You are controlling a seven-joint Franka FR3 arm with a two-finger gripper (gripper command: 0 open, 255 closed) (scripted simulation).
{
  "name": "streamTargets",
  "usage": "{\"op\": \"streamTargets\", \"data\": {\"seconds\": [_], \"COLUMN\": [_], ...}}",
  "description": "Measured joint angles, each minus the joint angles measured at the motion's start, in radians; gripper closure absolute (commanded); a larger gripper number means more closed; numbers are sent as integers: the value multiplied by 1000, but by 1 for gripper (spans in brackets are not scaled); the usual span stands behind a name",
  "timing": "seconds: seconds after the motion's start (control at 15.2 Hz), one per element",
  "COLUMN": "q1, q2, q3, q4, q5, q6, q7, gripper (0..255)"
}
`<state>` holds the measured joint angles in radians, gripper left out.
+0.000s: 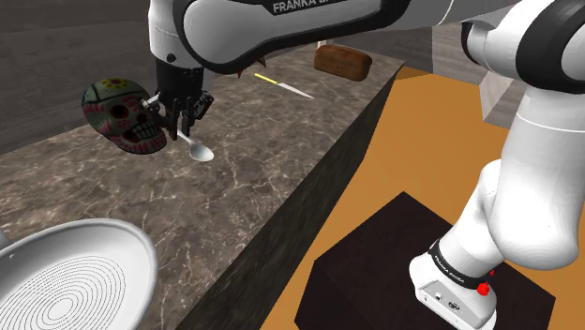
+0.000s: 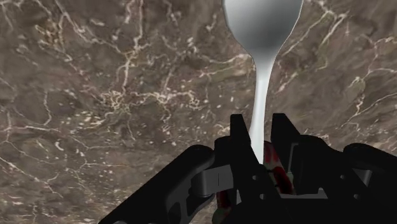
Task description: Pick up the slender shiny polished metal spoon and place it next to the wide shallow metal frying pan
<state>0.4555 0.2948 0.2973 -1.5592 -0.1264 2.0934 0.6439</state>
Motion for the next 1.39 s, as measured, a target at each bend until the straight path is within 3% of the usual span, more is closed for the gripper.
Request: {"op": "streamTargets", "data": {"seconds": [0.79, 1.25, 1.32, 1.39], "q1": [-1, 0, 0, 0], "q2": [29, 36, 36, 36], "q3": [-8, -9, -9, -9], "q4": [-126, -138, -138, -138], "q5": [-18, -22, -22, -22], "q6": [153, 173, 173, 173], "q7": [15, 19, 19, 19], "gripper": [255, 255, 0, 0]}}
